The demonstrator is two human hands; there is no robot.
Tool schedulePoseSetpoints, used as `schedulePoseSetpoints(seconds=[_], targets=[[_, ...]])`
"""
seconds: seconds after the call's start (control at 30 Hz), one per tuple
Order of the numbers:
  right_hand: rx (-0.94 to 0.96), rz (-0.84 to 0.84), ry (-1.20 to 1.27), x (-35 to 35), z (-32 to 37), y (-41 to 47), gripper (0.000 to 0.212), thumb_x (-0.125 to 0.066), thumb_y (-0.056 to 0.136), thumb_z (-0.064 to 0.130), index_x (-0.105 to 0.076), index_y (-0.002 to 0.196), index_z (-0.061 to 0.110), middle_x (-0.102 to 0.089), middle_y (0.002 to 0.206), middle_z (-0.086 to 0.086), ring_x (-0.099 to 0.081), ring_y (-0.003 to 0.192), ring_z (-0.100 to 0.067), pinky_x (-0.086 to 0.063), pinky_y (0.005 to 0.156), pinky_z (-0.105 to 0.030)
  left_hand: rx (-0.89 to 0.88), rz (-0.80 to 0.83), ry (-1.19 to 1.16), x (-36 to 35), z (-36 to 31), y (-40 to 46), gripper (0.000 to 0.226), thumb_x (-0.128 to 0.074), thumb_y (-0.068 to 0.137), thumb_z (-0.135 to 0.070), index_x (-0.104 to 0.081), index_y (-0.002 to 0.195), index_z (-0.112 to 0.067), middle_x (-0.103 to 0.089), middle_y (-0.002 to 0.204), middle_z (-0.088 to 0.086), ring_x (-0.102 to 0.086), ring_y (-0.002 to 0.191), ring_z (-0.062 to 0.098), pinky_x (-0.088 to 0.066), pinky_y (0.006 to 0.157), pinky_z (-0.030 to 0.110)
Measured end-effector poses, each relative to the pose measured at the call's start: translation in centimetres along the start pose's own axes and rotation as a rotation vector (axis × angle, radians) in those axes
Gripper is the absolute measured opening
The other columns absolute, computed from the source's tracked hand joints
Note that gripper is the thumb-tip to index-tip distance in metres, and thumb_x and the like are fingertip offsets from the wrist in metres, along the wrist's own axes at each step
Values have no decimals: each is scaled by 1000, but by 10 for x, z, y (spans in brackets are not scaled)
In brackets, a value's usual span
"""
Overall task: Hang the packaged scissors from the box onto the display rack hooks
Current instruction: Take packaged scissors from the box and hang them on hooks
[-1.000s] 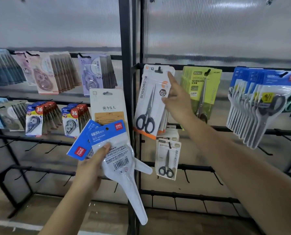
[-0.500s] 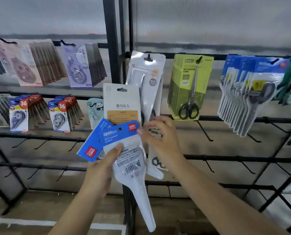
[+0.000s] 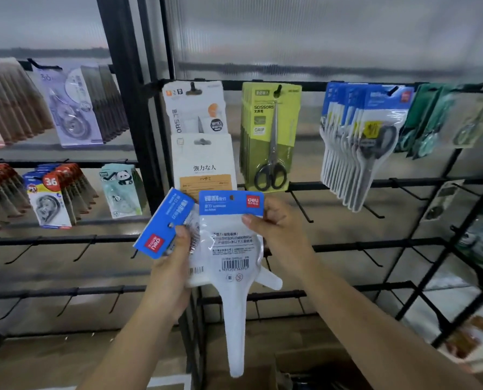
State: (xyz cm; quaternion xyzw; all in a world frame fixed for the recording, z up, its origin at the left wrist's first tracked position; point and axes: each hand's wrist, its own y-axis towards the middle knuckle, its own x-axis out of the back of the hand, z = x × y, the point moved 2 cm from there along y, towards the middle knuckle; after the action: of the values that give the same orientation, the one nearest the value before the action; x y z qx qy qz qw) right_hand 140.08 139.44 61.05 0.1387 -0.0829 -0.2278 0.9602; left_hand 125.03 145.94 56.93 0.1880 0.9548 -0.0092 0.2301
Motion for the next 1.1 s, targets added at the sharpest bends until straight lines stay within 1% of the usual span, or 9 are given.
schedulePoseSetpoints(seconds=[0.17, 0.27, 0.33, 0.43, 0.6, 0.7, 0.83, 0.97, 1.1], targets=[[173, -263, -38, 53, 14, 2, 19, -57, 76, 15, -62, 69, 31, -61, 68, 8, -56, 67, -20, -48, 64, -36, -68, -11, 55, -17, 3, 5, 69, -82, 47, -62, -64, 101, -23, -74, 93, -6, -70, 84, 9, -55, 75, 30], [307, -372, -44, 77, 29, 1, 14, -52, 76, 12, -46, 64, 13, -45, 54, 13, -40, 53, -3, -35, 52, -19, -152, 3, 132, -43, 8, 5, 20, -67, 79, -30, -61, 99, -28, -73, 87, -13, -67, 82, -1, -52, 83, 28], [444, -396, -137, 84, 41, 1, 25, -54, 78, 12, -37, 60, 18, -41, 53, 11, -34, 51, 0, -30, 50, -13, -207, 49, 184, -67, 11, 4, 19, -58, 87, -13, -58, 97, -30, -71, 82, -22, -65, 79, -8, -51, 75, 18], [585, -376, -294, 80, 45, 3, 24, -51, 78, 11, -38, 59, 13, -41, 67, 6, -37, 63, 0, -30, 58, -12, -249, 140, 208, -103, 15, 0, 17, -57, 86, -12, -60, 95, -25, -71, 80, -23, -65, 78, -8, -48, 67, 8], [474, -293, -201, 80, 36, 6, 25, -53, 78, 26, -35, 60, 25, -54, 109, 4, -49, 114, 0, -35, 85, -7, -234, 228, 161, -144, 25, 1, 25, -62, 85, -22, -65, 108, -16, -71, 104, 5, -65, 101, 22, -51, 89, 36], [377, -254, -193, 88, 29, 8, 18, -56, 79, 47, -49, 72, 32, -58, 115, 3, -43, 127, -5, -39, 92, -15, -157, 187, 97, -155, 33, 1, 22, -64, 81, -24, -70, 102, -27, -72, 103, 4, -66, 100, 23, -50, 89, 43], [206, -210, -29, 105, 14, 10, 53, -53, 86, 47, -46, 135, 26, -45, 143, 1, -40, 133, -10, -41, 106, -36, -39, 175, 24, -168, 45, 0, 32, -58, 83, -17, -60, 115, -13, -69, 107, 11, -67, 97, 26, -56, 81, 39], [200, -347, -267, 129, 18, 11, 64, -58, 87, -3, -33, 143, 13, -25, 150, 5, -23, 124, 12, -24, 94, 6, -33, 170, 56, -182, 53, -3, 37, -68, 81, -20, -59, 117, -16, -71, 108, 6, -68, 98, 21, -56, 81, 34], [72, -301, -100, 161, 14, 17, 63, -73, 77, 25, -45, 134, 24, -55, 127, 10, -55, 112, -6, -48, 95, -26, -51, 160, 40, -199, 52, -6, 48, -64, 77, -28, -58, 122, -13, -71, 109, 3, -67, 103, 21, -54, 85, 37]])
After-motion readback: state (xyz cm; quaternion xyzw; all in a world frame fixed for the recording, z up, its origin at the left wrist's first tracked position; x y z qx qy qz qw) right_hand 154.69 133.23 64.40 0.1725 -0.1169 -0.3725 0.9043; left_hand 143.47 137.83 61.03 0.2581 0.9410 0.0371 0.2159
